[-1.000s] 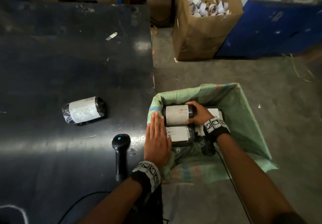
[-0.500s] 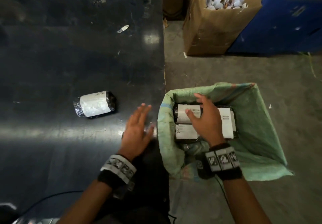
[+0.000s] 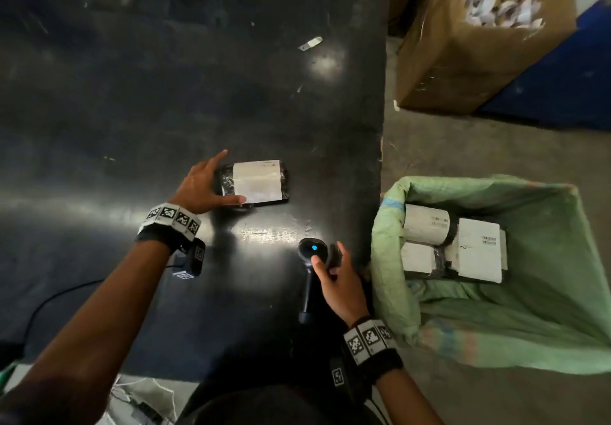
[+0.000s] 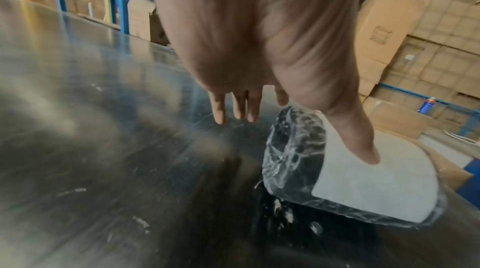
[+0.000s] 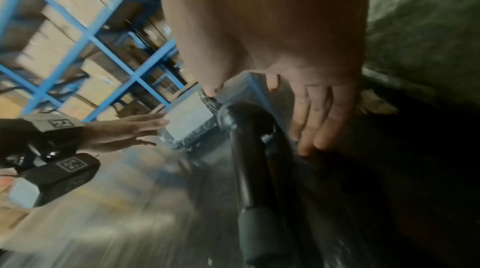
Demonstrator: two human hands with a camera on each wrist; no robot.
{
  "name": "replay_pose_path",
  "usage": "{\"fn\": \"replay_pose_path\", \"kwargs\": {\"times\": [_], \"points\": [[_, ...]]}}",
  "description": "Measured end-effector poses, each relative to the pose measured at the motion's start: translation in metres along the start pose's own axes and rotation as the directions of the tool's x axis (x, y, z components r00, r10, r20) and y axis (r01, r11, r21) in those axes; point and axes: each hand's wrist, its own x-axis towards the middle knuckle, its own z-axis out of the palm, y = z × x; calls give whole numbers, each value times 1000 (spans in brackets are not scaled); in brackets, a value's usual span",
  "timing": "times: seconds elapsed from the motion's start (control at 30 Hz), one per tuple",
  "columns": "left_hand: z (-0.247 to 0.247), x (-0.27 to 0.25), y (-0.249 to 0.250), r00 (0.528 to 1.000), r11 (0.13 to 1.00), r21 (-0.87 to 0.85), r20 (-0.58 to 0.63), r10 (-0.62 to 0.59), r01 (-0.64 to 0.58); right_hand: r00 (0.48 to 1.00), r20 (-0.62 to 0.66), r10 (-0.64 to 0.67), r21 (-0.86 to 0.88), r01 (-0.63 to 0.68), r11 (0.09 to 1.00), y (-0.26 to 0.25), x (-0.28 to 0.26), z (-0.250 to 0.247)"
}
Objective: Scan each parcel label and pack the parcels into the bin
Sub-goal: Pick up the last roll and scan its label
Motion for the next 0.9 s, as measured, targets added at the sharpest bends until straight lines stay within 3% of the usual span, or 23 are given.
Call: {"fn": "replay_pose_path", "kwargs": {"times": [0.2, 0.3, 0.53, 0.73, 0.9], "points": [[4, 6, -12, 999, 980, -200, 53, -3, 14, 998, 56, -13, 243, -1, 970, -5, 3, 20], [8, -3, -6, 999, 967, -254, 42, 19, -8, 998, 70, -1, 443, -30, 896, -9, 5, 30], [23, -36, 9, 991, 949, -299, -118, 67, -100, 996, 64, 68, 558, -92, 825, -30, -7, 19], [37, -73, 28, 931, 955, -227, -351, 103, -191, 985, -125, -117, 539, 167, 826, -70, -46, -25], [39, -99, 42, 881, 947, -161, -436, 185, -279, 940, -222, -257, 480, 335, 811, -96, -82, -54]]}}
